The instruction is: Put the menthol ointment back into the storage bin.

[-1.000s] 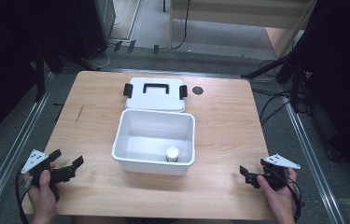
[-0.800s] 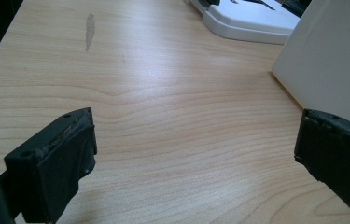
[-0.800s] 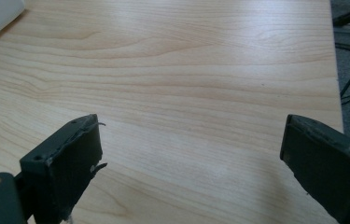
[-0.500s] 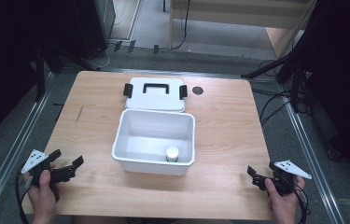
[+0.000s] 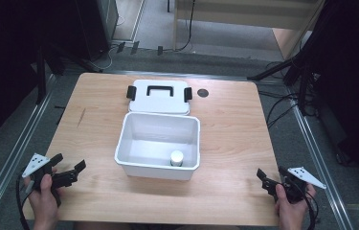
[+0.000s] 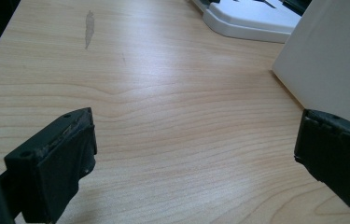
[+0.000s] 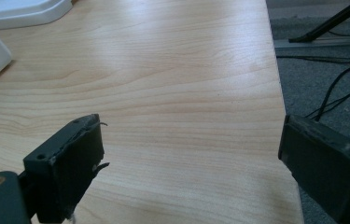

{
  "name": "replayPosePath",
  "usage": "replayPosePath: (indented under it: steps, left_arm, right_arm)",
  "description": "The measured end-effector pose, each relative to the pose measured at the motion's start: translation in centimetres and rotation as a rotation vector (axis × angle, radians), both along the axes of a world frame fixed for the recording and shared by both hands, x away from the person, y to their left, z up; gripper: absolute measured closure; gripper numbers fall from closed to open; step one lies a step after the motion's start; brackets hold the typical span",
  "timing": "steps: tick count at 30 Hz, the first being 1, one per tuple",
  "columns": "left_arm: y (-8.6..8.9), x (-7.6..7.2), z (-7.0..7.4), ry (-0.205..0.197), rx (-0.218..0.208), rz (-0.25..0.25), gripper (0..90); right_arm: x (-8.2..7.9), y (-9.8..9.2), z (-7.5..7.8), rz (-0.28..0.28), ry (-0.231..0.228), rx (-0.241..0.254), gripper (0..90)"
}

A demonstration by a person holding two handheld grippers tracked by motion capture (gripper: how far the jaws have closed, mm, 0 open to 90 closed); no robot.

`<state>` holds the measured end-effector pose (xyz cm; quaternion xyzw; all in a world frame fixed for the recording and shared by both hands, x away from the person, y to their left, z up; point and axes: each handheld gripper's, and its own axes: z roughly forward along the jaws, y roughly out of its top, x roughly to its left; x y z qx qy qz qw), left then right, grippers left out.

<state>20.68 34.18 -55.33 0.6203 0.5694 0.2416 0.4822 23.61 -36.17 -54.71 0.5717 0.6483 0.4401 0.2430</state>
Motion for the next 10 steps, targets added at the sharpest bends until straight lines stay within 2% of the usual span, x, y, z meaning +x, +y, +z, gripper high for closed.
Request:
replayPosePath:
  steps: [2,10]
  left_arm:
    - [0.0,-0.01,0.0,0.0,0.001,-0.001,0.0]
    - [-0.03,0.01,0.01,0.001,0.005,-0.001,0.0]
  right_arm:
    - [-0.17,0.07,0.03,-0.008,-0.016,-0.011,13.5]
    - [-0.07,0.02,0.0,0.011,-0.007,-0.002,13.3]
